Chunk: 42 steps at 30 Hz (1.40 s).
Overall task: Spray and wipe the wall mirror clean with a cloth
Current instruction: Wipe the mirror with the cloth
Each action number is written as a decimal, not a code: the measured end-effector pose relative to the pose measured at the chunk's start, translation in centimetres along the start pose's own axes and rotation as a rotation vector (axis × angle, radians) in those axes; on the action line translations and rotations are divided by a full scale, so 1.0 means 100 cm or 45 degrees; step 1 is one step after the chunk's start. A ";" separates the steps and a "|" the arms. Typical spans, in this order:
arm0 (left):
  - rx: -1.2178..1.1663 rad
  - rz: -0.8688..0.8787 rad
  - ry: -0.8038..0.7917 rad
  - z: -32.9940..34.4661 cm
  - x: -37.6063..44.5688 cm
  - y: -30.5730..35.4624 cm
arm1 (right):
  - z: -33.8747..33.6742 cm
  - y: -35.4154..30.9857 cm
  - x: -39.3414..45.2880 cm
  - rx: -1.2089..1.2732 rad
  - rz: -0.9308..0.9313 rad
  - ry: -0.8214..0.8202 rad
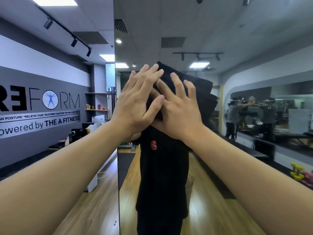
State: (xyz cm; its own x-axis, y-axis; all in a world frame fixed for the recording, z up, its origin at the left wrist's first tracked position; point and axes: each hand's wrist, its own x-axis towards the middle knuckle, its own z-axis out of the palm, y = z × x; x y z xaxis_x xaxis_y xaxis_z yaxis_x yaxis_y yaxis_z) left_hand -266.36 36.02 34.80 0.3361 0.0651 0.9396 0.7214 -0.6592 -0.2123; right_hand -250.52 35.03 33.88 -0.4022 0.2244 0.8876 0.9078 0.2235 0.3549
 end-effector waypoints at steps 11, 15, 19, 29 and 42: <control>0.073 -0.012 0.091 0.040 0.074 0.031 | -0.020 0.120 0.014 -0.064 0.431 0.168; 0.200 0.078 0.052 0.059 0.096 0.047 | -0.030 0.175 0.003 0.011 0.690 0.237; 0.323 0.134 0.041 0.076 0.103 0.052 | -0.035 0.214 -0.015 0.047 0.899 0.315; 0.418 0.161 0.122 0.086 0.100 0.051 | -0.025 0.188 -0.018 0.048 1.024 0.364; 0.397 0.145 0.139 0.085 0.100 0.052 | 0.013 0.091 -0.095 -0.049 0.445 0.182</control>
State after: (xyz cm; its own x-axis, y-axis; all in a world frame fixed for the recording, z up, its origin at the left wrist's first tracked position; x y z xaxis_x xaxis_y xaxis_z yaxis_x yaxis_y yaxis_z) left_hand -254.14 39.65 40.80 0.3705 -0.0876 0.9247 0.8390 -0.3956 -0.3736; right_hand -238.62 36.18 28.22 -0.0492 0.1456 0.9881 0.9923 0.1201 0.0317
